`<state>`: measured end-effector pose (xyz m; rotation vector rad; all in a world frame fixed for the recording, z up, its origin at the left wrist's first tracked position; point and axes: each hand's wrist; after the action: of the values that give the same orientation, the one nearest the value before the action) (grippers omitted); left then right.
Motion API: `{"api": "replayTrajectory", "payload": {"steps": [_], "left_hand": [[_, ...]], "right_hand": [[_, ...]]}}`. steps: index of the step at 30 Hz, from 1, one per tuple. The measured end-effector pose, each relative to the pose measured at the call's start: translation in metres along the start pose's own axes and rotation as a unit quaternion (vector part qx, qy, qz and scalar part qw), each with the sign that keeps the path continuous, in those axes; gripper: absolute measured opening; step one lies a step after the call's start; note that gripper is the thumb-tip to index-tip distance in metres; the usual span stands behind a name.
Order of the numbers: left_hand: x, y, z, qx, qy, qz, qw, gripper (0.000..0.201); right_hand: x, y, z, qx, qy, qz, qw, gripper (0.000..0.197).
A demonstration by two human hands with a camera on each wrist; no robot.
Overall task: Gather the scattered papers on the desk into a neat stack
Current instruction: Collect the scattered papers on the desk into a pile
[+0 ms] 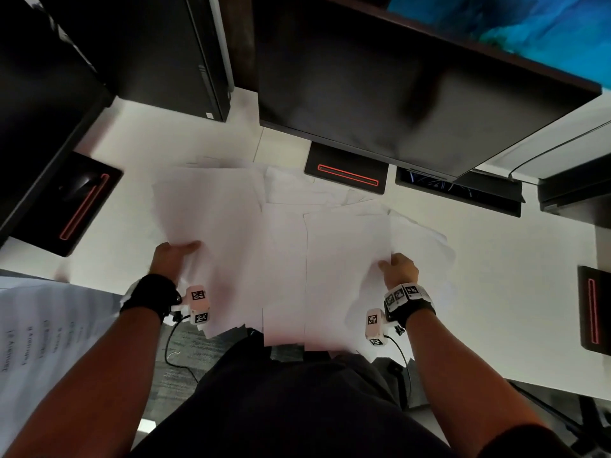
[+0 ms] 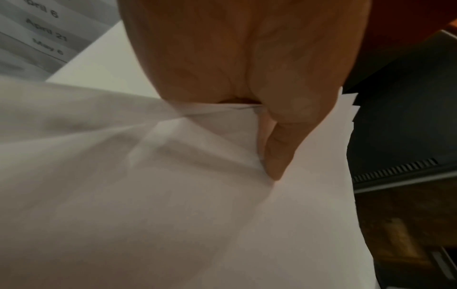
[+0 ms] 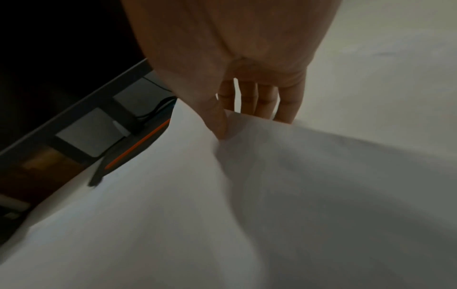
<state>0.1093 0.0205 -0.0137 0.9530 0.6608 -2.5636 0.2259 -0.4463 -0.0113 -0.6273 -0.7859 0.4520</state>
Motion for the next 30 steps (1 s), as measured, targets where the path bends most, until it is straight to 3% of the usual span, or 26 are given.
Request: {"api": "replayTrajectory", "payload": {"steps": [6,11,13,16,19,22,26,30], "left_hand": [[-0.004,0.011,0.007,-0.025,0.013,-0.006,1.0,0.038],[0.006,0.007,-0.003,-0.008,0.0,-0.015,1.0,0.047],[0.007,0.008,-0.003,-0.001,0.001,-0.017,1.0,0.042],[0.005,0.01,0.005,-0.015,0.009,-0.038,0.999,0.021],[0.008,0.008,0.002,-0.024,0.027,-0.055,0.998,0.038],[0.007,0.009,0.003,-0.013,0.026,-0.054,0.998,0.042],[0.006,0.009,0.0,0.015,0.021,-0.068,0.997,0.044],[0.005,0.007,-0.004,0.02,0.001,-0.09,0.996,0.053]], "right_hand": [[0.014,0.015,0.003,-0.091,-0.029,-0.022,0.995,0.032],[0.017,0.025,-0.001,0.019,-0.092,0.066,0.993,0.055],[0.016,0.022,-0.004,0.016,-0.088,0.041,0.995,0.053],[0.005,0.007,-0.008,-0.066,-0.047,0.02,0.997,0.045],[-0.017,-0.017,-0.011,-0.116,0.078,0.047,0.989,0.042],[-0.037,-0.034,-0.014,-0.122,0.155,0.032,0.98,0.039],[-0.044,-0.038,-0.013,-0.106,0.157,0.023,0.982,0.041],[-0.038,-0.036,-0.016,-0.096,0.111,0.008,0.989,0.04]]}}
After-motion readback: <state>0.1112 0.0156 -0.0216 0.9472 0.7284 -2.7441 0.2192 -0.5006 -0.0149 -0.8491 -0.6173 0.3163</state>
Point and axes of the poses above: each hand's wrist, its own z-axis away from the middle knuckle, its own y-axis out of the palm, x = y × z, and after that the axes turned 12 degrees about -z, right-handed
